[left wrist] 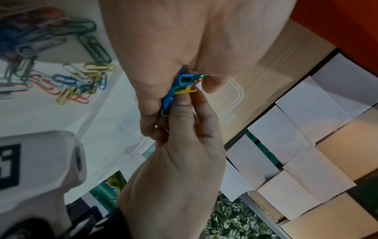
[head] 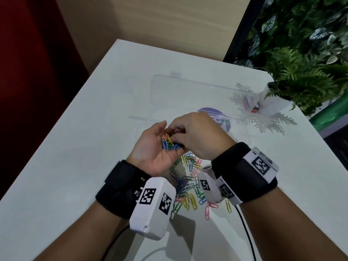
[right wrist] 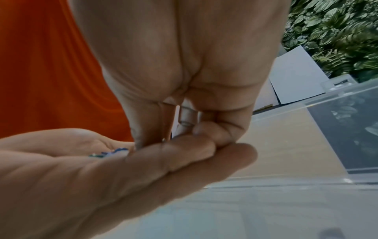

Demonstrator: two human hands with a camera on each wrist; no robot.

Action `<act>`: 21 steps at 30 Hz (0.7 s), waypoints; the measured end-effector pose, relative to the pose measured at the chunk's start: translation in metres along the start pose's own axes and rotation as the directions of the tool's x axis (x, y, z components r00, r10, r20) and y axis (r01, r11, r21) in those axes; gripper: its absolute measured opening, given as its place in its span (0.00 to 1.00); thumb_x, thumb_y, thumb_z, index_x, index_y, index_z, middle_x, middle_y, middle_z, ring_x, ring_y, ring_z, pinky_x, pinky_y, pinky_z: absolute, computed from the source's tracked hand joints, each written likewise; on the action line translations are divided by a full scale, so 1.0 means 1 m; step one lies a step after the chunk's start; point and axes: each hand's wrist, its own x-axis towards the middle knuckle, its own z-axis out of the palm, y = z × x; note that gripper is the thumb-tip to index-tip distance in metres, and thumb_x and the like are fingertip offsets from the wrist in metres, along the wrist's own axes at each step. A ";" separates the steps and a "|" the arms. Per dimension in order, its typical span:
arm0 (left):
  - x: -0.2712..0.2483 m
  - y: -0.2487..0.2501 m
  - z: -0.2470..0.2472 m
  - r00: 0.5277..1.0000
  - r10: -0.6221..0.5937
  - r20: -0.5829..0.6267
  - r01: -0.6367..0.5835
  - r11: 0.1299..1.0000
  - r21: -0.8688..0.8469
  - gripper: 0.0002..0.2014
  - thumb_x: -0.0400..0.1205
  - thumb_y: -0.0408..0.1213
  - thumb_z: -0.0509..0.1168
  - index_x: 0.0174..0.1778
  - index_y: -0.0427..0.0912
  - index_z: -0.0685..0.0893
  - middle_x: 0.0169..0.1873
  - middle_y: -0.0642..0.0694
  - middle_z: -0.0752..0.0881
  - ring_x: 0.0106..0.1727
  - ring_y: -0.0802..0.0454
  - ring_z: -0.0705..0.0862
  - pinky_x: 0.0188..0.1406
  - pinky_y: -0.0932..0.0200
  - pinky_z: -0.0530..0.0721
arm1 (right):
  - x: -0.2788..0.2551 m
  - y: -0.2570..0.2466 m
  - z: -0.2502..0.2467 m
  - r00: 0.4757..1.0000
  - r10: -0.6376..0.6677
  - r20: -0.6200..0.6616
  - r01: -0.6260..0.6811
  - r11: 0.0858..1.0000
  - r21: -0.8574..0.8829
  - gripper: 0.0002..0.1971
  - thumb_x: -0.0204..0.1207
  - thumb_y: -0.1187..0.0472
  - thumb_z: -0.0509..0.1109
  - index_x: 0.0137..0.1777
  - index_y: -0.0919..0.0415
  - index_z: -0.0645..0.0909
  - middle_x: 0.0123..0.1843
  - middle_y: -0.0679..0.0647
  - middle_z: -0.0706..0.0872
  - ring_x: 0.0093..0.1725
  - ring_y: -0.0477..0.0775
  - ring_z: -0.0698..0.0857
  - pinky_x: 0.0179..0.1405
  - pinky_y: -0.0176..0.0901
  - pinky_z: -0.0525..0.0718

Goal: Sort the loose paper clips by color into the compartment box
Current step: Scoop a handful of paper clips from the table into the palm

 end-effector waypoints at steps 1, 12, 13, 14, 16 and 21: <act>0.001 -0.001 -0.001 1.000 -0.001 -0.012 0.001 1.000 -0.004 0.19 0.86 0.42 0.51 0.42 0.31 0.79 0.39 0.37 0.82 0.40 0.46 0.81 0.40 0.49 0.90 | 0.000 0.001 0.002 1.000 0.000 0.015 0.000 1.000 -0.003 0.09 0.75 0.58 0.71 0.52 0.50 0.88 0.39 0.48 0.86 0.41 0.49 0.82 0.34 0.38 0.76; 0.001 0.009 -0.003 0.998 0.043 0.054 -0.048 0.994 0.099 0.24 0.86 0.42 0.49 0.62 0.23 0.77 0.57 0.27 0.85 0.54 0.35 0.87 0.62 0.31 0.77 | 0.001 0.020 -0.003 0.980 0.049 -0.191 -0.006 0.976 0.219 0.06 0.71 0.60 0.74 0.47 0.50 0.86 0.30 0.42 0.80 0.33 0.39 0.79 0.32 0.29 0.72; 0.002 0.010 -0.004 0.997 0.050 0.059 -0.056 0.993 0.105 0.25 0.86 0.42 0.49 0.64 0.22 0.75 0.60 0.26 0.83 0.57 0.34 0.86 0.63 0.30 0.76 | 0.001 0.022 -0.003 0.980 0.041 -0.194 0.002 0.976 0.217 0.06 0.71 0.59 0.74 0.47 0.50 0.87 0.30 0.42 0.80 0.33 0.39 0.78 0.31 0.27 0.71; 0.003 0.009 -0.005 0.996 0.050 0.067 -0.057 0.993 0.103 0.26 0.85 0.42 0.50 0.65 0.21 0.74 0.62 0.26 0.82 0.58 0.34 0.85 0.63 0.30 0.76 | 0.000 0.023 -0.003 0.982 0.029 -0.185 0.011 0.977 0.212 0.06 0.71 0.59 0.74 0.47 0.50 0.88 0.30 0.42 0.81 0.32 0.39 0.78 0.31 0.27 0.71; 0.005 0.007 -0.005 0.995 0.045 0.088 -0.051 0.996 0.069 0.25 0.82 0.41 0.52 0.62 0.20 0.76 0.58 0.25 0.84 0.55 0.35 0.86 0.60 0.30 0.78 | -0.001 0.022 -0.001 0.987 0.003 -0.158 0.029 0.979 0.201 0.05 0.71 0.59 0.75 0.46 0.50 0.88 0.29 0.42 0.82 0.32 0.38 0.78 0.32 0.26 0.73; 0.010 0.004 -0.008 0.994 0.050 0.100 -0.057 0.996 0.064 0.22 0.81 0.42 0.52 0.52 0.24 0.81 0.48 0.30 0.85 0.45 0.40 0.88 0.53 0.35 0.83 | 0.002 0.021 0.000 0.991 -0.041 -0.125 0.057 0.990 0.127 0.07 0.72 0.57 0.74 0.47 0.47 0.89 0.37 0.43 0.86 0.36 0.40 0.80 0.38 0.28 0.74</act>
